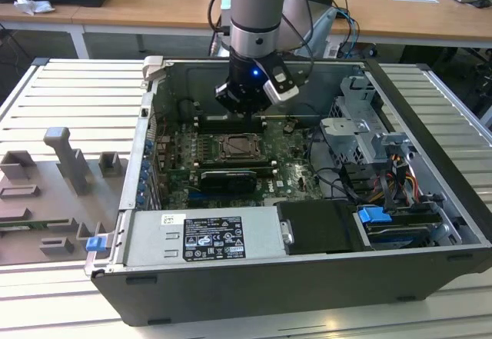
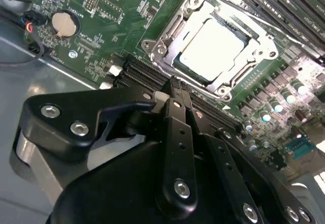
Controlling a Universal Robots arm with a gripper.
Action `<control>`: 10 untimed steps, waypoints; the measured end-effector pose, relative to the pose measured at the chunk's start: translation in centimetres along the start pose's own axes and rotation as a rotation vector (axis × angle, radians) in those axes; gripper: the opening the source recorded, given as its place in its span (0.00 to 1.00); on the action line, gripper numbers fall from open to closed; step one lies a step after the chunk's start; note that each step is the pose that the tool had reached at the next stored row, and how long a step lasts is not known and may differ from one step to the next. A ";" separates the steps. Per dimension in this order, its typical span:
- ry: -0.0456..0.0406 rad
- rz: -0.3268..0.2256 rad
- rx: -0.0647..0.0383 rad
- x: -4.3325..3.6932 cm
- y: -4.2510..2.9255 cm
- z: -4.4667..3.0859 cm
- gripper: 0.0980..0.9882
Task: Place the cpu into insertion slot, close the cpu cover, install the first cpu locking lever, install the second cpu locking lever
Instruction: 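Install the second cpu locking lever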
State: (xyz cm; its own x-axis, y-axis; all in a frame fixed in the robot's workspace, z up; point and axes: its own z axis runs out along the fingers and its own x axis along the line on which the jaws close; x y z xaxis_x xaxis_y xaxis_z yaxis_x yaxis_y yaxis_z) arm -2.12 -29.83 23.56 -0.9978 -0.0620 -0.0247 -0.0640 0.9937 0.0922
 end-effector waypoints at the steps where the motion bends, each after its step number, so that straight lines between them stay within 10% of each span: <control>1: 0.0000 0.000 0.000 0.00 -0.12 -0.01 0.01; 10: 0.0000 0.000 0.000 0.09 -1.39 -0.08 0.01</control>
State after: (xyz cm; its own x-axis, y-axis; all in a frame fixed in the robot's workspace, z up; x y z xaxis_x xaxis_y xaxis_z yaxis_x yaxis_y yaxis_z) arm -2.12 -31.23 23.50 -0.9978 -0.0619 -0.0246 -0.0640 0.9937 0.0922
